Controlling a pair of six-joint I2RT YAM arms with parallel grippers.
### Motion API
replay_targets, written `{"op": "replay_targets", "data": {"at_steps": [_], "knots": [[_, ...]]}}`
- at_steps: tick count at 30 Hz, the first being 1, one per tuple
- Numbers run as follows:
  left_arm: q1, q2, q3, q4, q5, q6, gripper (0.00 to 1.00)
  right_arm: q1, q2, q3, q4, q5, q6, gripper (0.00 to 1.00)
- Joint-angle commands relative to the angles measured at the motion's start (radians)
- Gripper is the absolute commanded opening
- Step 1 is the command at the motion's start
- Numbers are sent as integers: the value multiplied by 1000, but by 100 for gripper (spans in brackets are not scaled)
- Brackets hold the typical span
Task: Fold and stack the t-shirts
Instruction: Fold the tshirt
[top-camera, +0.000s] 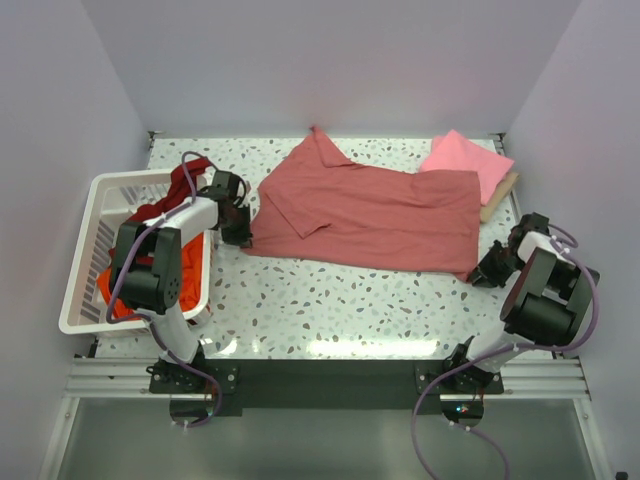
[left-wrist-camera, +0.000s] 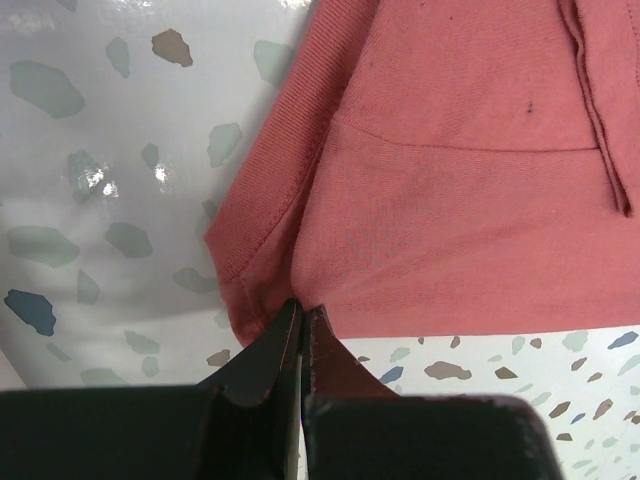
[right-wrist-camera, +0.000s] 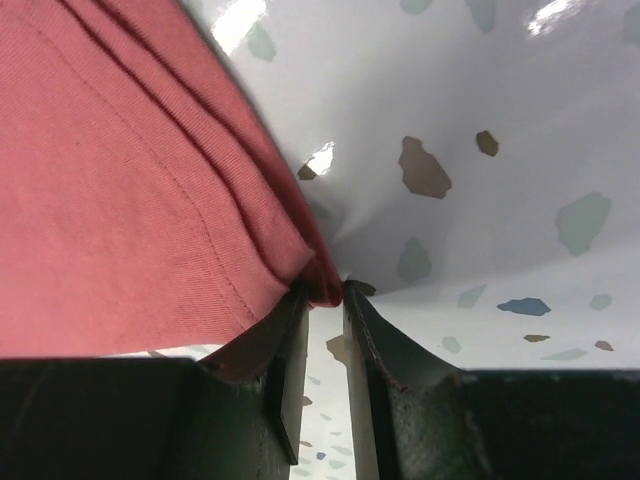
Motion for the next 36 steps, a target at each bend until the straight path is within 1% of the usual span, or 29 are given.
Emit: {"op": "replay_targets", "data": {"at_steps": [1, 5, 9, 12, 14, 15, 16, 18, 21, 22, 26, 28, 36], "knots": [[16, -37, 14, -21, -15, 29, 0, 7, -26, -47, 34, -69, -16, 25], [16, -30, 16, -19, -8, 32, 0, 5, -19, -38, 34, -58, -16, 30], [16, -24, 17, -18, 2, 30, 0, 5, 11, -29, 31, -42, -18, 29], [16, -22, 17, -18, 0, 29, 0, 5, 27, -30, 31, -41, -18, 21], [17, -19, 16, -16, -3, 30, 0, 5, 34, -30, 31, -40, -16, 13], [17, -18, 14, -15, -1, 30, 0, 5, 34, -30, 30, -37, -18, 4], [19, -15, 16, -16, -3, 32, 0, 7, 35, -21, 28, -35, -19, 0], [23, -16, 17, -15, -6, 32, 0, 7, 26, -7, 2, -14, -22, 0], [34, -22, 31, -25, -11, 33, 0, 7, -20, 28, -39, 58, -21, 0], [37, -25, 37, -30, -15, 36, 0, 7, -34, 48, -48, 113, -19, 0], [45, -38, 34, -37, -47, 38, 0, 7, -95, 100, -108, 225, -16, 0], [51, -47, 27, -41, -57, 41, 0, 5, -104, 126, -125, 253, -21, 0], [53, -83, -6, -42, -55, 41, 0, 5, -100, 90, -159, 337, -24, 0]]}}
